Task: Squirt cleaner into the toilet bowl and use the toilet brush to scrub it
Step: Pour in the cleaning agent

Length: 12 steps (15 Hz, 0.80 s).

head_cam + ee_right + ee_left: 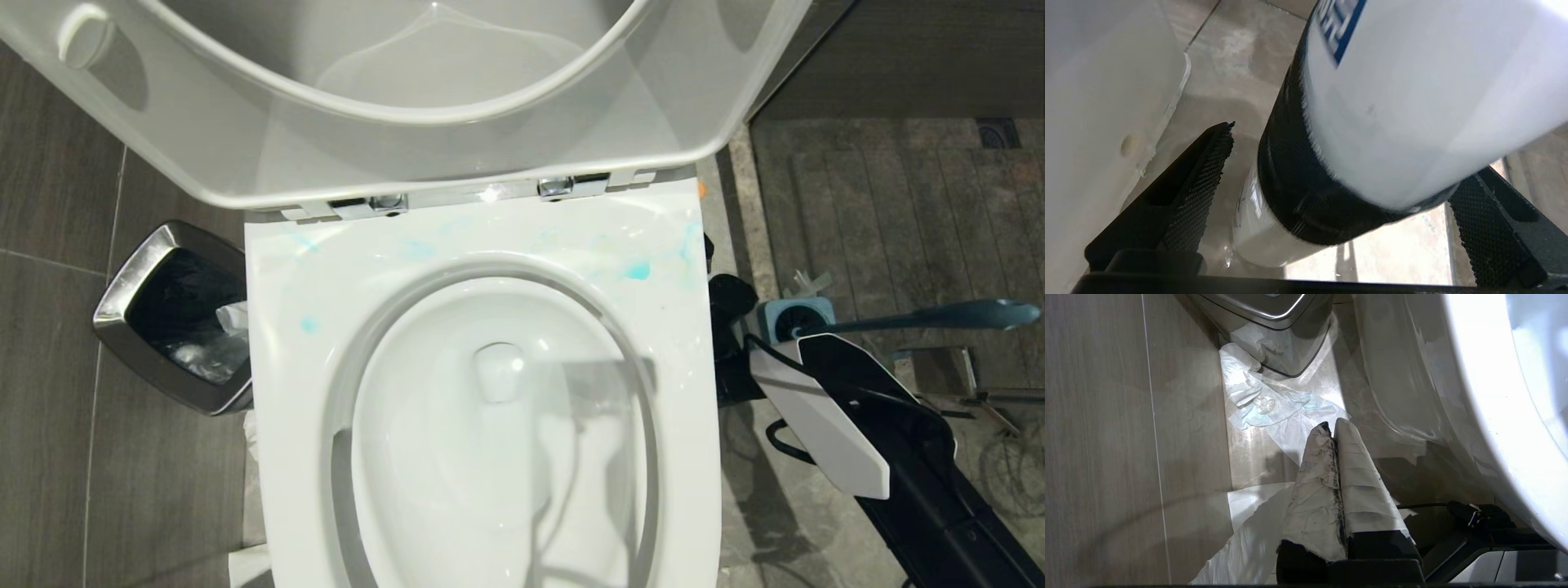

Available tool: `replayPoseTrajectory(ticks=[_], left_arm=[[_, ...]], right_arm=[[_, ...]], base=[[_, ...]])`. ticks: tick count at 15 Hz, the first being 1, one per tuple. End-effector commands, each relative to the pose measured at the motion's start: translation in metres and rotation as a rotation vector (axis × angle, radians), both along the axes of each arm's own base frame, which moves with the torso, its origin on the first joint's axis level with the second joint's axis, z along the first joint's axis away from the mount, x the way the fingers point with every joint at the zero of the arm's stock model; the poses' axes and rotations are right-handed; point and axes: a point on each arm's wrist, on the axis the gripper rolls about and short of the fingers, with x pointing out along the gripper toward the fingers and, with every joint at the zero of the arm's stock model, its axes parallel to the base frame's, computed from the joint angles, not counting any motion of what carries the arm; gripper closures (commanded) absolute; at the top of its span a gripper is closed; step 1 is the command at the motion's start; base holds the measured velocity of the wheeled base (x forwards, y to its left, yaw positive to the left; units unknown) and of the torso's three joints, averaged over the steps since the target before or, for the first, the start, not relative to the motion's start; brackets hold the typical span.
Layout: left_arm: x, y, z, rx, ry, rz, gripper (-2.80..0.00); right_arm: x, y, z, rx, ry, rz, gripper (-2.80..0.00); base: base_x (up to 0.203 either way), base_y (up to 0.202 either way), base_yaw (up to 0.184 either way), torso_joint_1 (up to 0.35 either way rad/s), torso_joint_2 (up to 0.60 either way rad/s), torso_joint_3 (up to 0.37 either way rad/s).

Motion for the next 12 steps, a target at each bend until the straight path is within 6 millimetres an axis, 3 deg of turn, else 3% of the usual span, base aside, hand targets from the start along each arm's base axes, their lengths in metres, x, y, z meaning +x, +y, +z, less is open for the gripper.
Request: replayPoseTrajectory(ticks=[1,12], left_arm=[[0.0000,0.0000,0.0000,0.000,0.000,0.000,0.00],[0.0001,0.0000,-0.0003,0.000,0.001,0.000,0.00]], right_arm=[[-0.0017,0.0013,0.0058,-0.002,-0.018,0.008,-2.80],[-0.0044,0.0060,0.0122,-0.004,-0.033,0.029,-2.80]], base=[[0.000,0.000,0.000,0.000,0.00,0.000],[0.000,0.000,0.000,0.000,0.00,0.000]])
